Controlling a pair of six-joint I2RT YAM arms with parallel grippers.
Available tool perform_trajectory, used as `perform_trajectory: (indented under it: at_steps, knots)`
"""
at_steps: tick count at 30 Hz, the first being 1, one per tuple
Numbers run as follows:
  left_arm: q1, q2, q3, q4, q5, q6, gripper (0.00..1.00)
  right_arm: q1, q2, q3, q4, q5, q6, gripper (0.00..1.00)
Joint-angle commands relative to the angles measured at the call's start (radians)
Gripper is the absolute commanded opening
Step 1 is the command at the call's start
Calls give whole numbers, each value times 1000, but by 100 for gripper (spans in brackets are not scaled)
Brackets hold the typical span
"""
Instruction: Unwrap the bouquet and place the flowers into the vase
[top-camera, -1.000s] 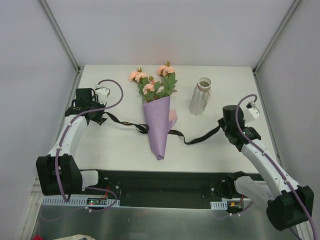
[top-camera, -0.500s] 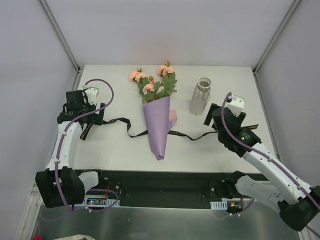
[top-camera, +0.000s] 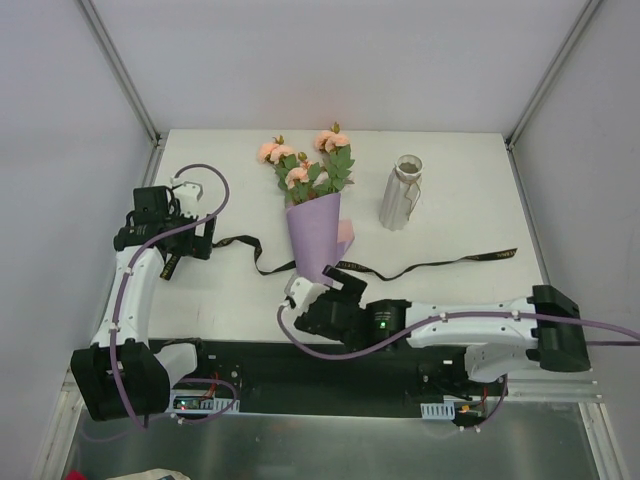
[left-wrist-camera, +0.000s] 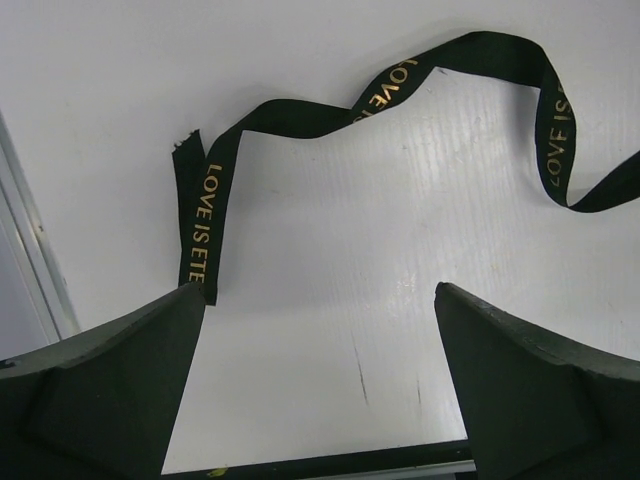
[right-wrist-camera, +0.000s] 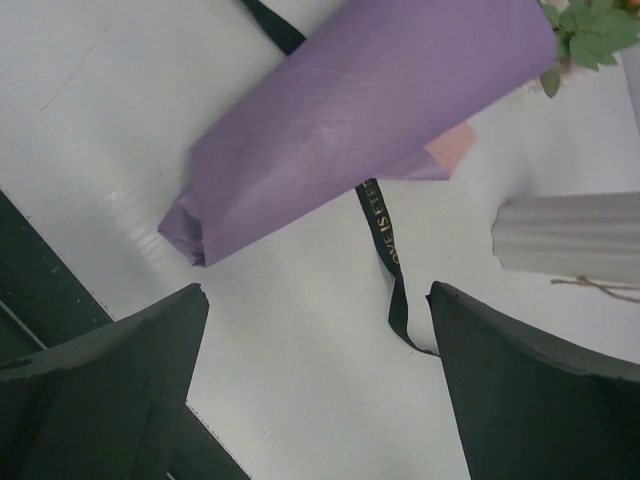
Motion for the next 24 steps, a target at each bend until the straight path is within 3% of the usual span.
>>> perform_trajectory:
  at_steps: [1,10,24]
  knots:
    - [-1,-3,-11,-26,83,-16,99,26,98,82,47,-56,-141,96]
    - [-2,19,-31,-26,155,-3,99,27,286,113,108,-145,-193,96]
    - [-1,16,-42,-24,175,11,99,-18,413,77,272,-16,-308,96]
